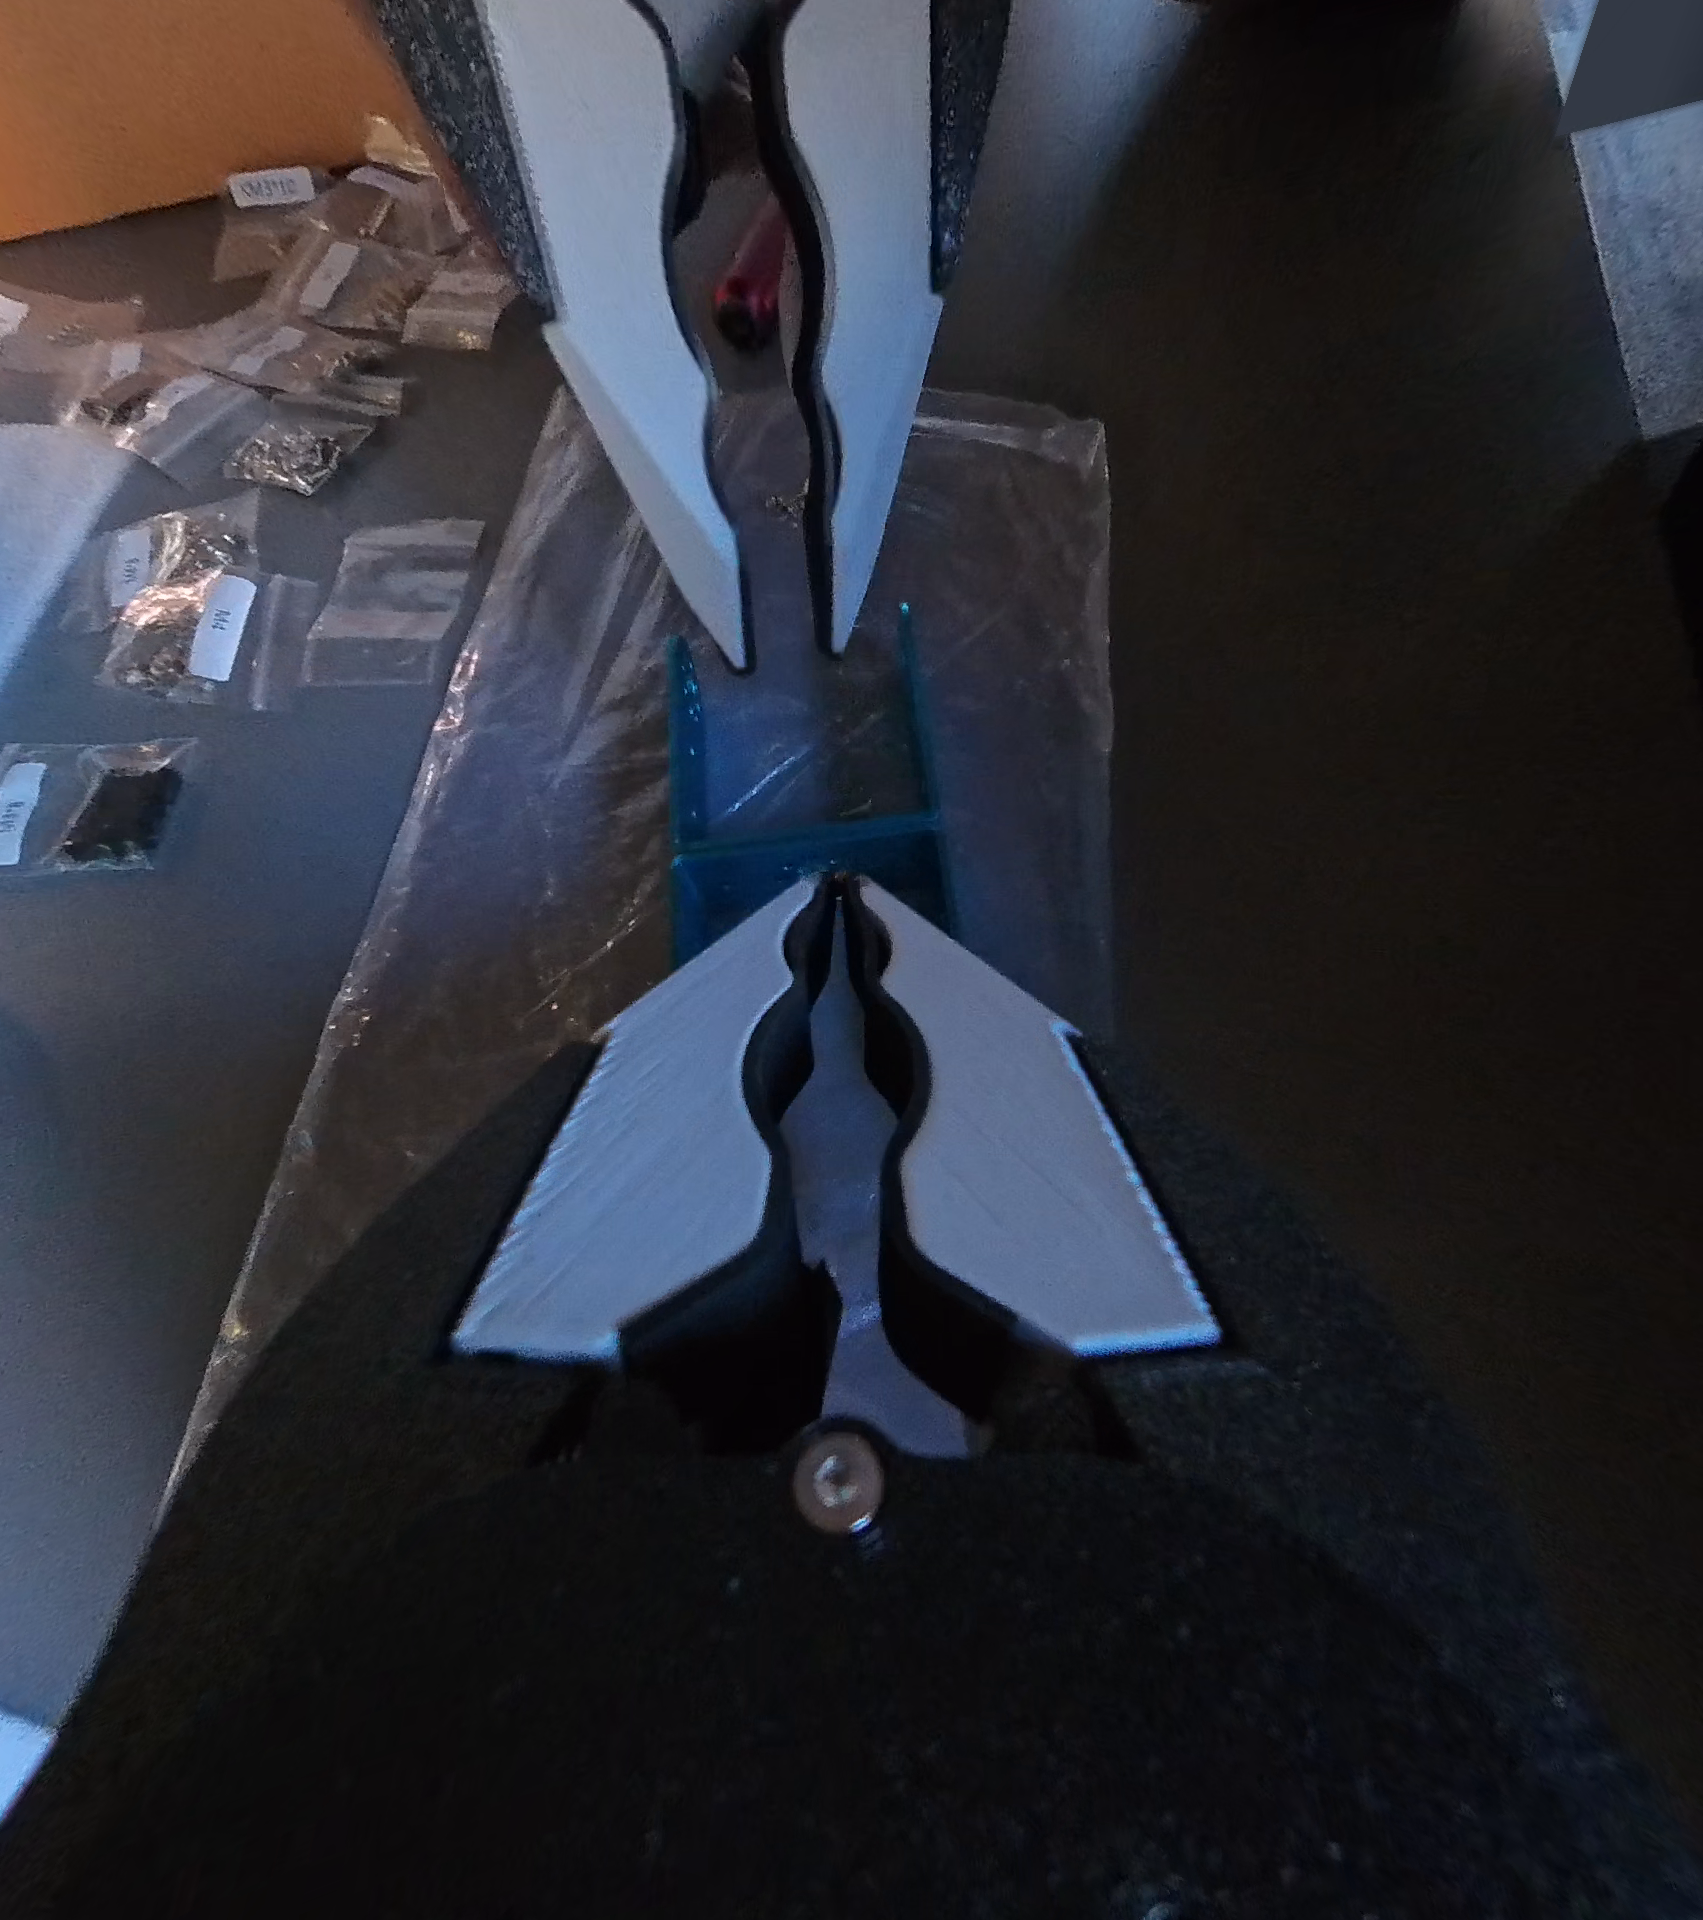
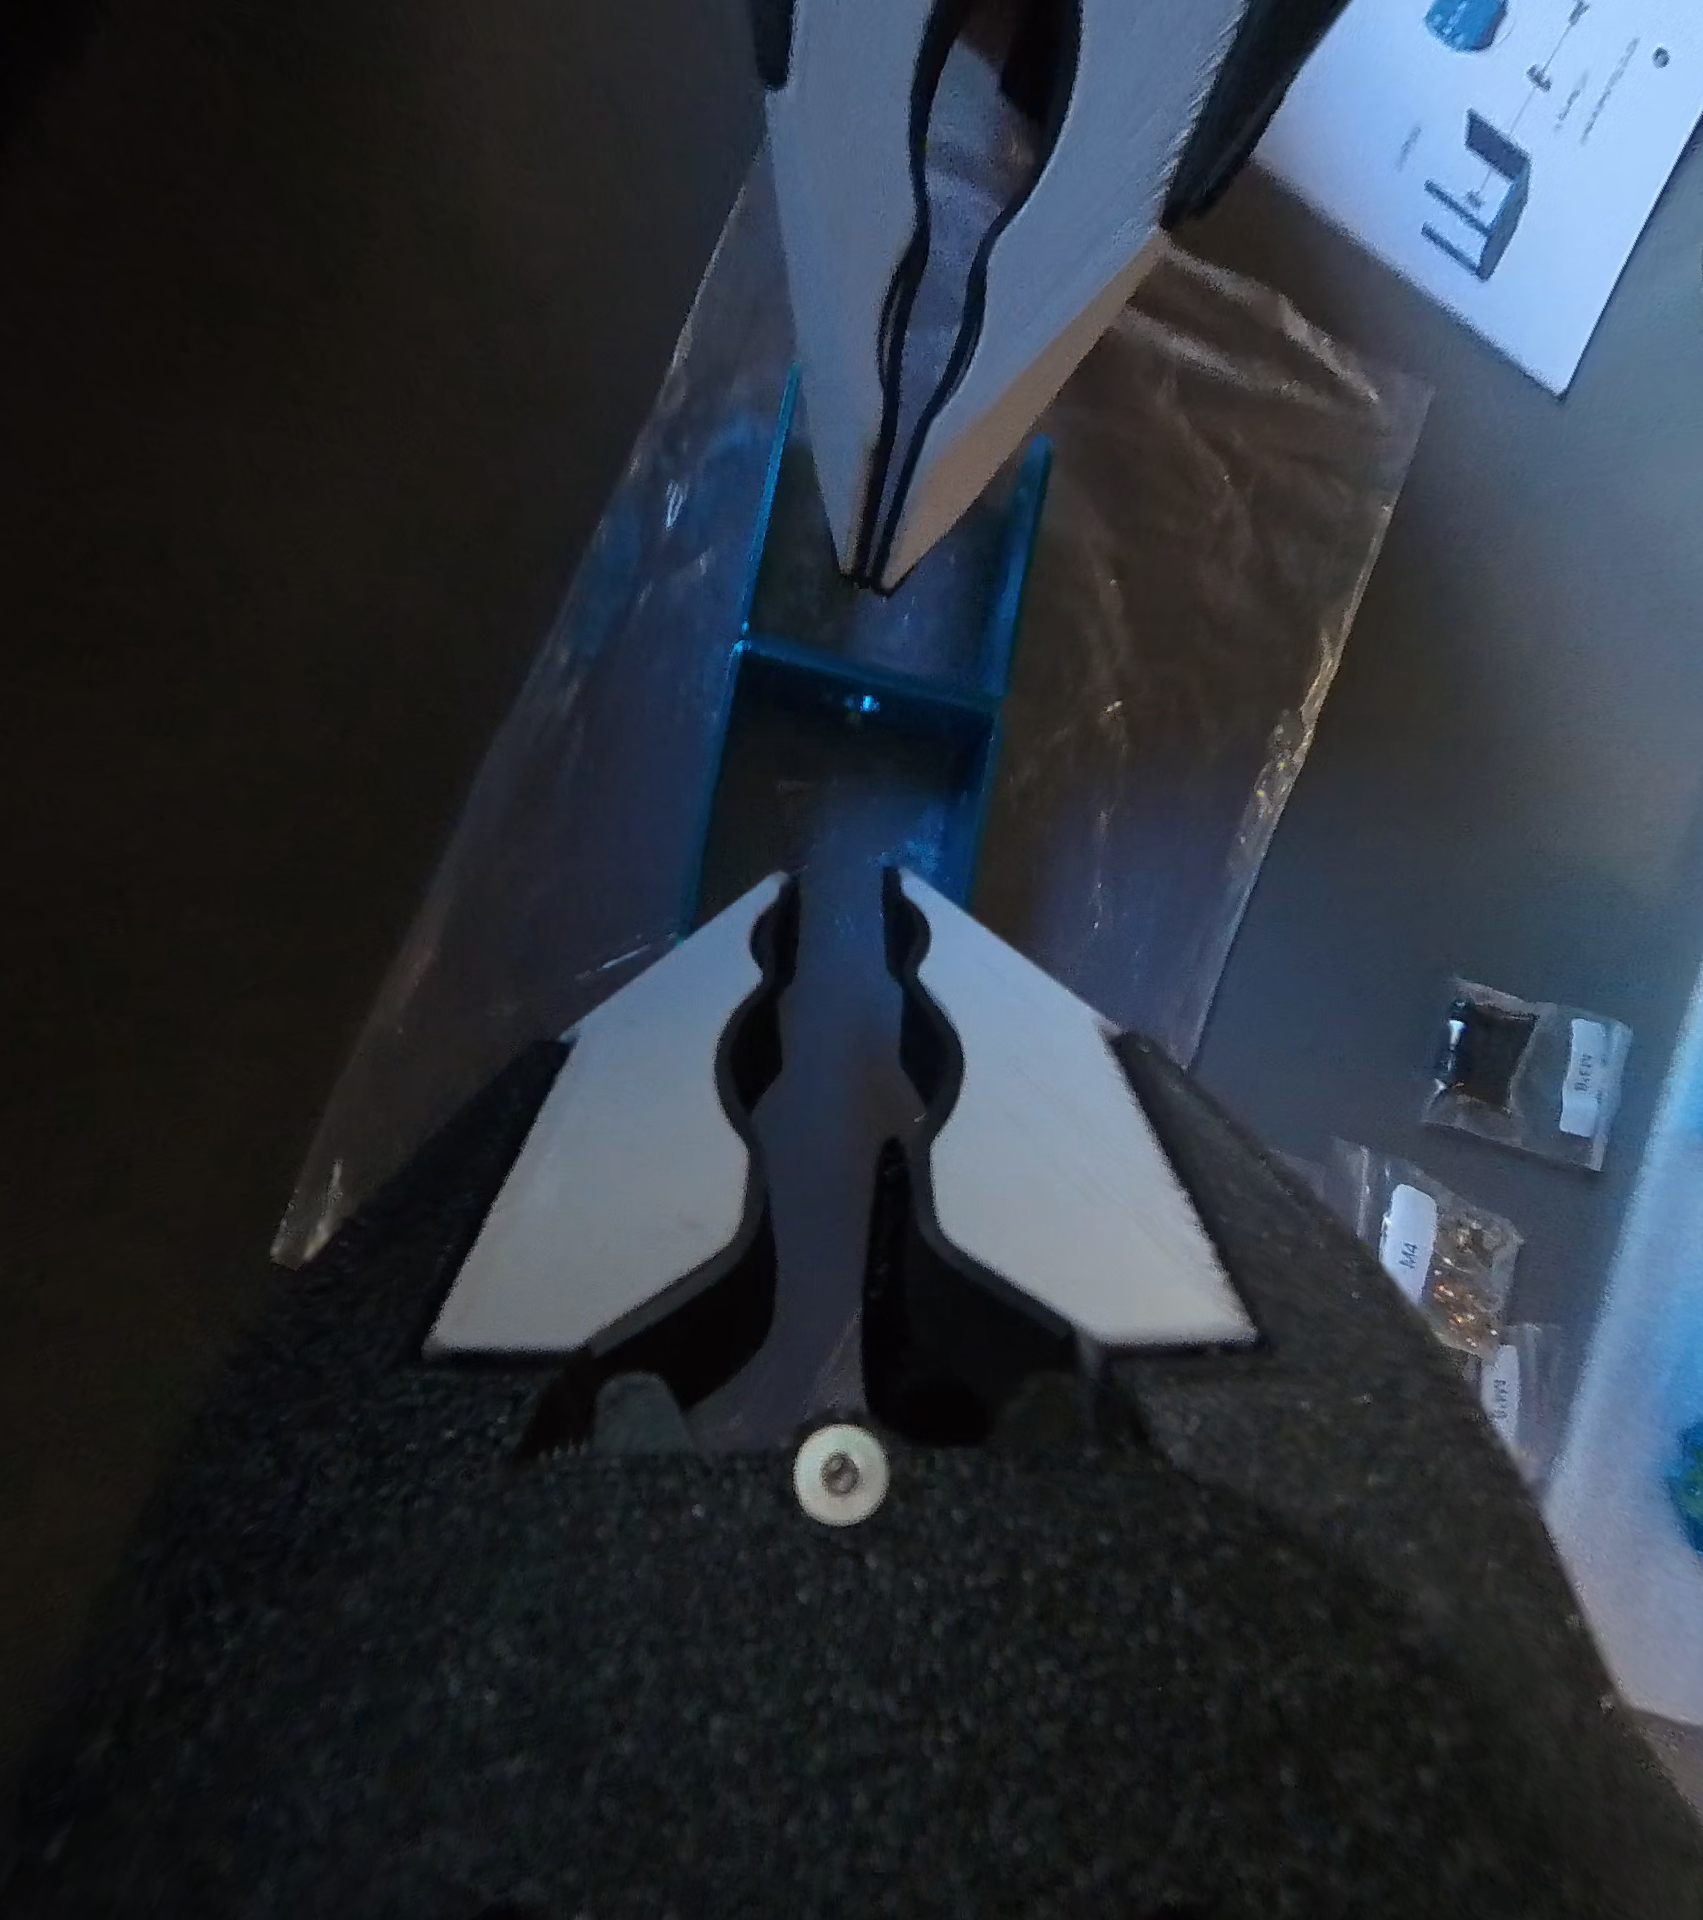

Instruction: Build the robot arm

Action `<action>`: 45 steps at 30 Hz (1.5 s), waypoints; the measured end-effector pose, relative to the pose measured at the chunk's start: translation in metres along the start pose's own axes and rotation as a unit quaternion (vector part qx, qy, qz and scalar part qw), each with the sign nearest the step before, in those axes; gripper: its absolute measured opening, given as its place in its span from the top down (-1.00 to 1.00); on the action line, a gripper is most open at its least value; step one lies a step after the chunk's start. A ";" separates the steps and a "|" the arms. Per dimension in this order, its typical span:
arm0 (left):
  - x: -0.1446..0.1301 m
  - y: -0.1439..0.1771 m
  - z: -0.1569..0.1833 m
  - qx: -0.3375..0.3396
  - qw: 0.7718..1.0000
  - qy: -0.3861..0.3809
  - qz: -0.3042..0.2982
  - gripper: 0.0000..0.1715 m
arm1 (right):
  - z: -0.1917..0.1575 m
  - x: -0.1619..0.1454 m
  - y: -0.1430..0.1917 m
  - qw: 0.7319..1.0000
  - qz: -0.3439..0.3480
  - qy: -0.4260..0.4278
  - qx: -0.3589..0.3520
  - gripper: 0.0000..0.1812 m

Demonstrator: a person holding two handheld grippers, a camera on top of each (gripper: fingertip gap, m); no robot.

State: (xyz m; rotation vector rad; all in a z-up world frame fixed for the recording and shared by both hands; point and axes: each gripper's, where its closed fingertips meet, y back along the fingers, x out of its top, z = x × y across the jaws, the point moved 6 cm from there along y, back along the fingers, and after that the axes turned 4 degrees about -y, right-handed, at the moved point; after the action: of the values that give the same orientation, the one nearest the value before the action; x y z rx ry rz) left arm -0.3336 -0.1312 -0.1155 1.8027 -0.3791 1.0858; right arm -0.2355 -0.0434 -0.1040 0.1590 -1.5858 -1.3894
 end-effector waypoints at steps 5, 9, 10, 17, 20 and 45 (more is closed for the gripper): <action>-0.005 0.004 -0.001 -0.007 1.000 -0.017 -0.025 0.99 | -0.005 0.003 -0.014 0.998 -0.003 -0.015 0.054 0.83; -0.016 0.003 0.003 -0.015 0.996 -0.042 -0.081 0.99 | 0.001 0.006 -0.021 0.999 -0.006 -0.005 0.035 0.84; -0.018 0.001 0.005 -0.016 0.995 -0.048 -0.091 0.99 | 0.002 0.008 -0.024 0.999 -0.005 -0.003 0.039 0.85; -0.019 -0.004 0.010 -0.020 0.995 -0.040 -0.090 0.99 | 0.000 0.016 -0.036 0.998 -0.002 -0.001 0.060 0.86; -0.019 -0.004 0.009 -0.015 0.995 -0.037 -0.089 0.97 | 0.000 0.017 -0.039 0.998 -0.009 0.002 0.057 0.87; 0.030 0.037 -0.020 0.200 0.963 -0.036 0.176 0.84 | 0.042 0.047 0.016 0.884 0.343 -0.251 0.193 1.00</action>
State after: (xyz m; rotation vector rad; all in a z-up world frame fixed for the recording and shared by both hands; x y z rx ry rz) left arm -0.3509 -0.1263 -0.0672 2.1903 -0.5733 1.4238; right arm -0.2819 -0.0402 -0.0586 -0.5302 -2.0580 -0.5616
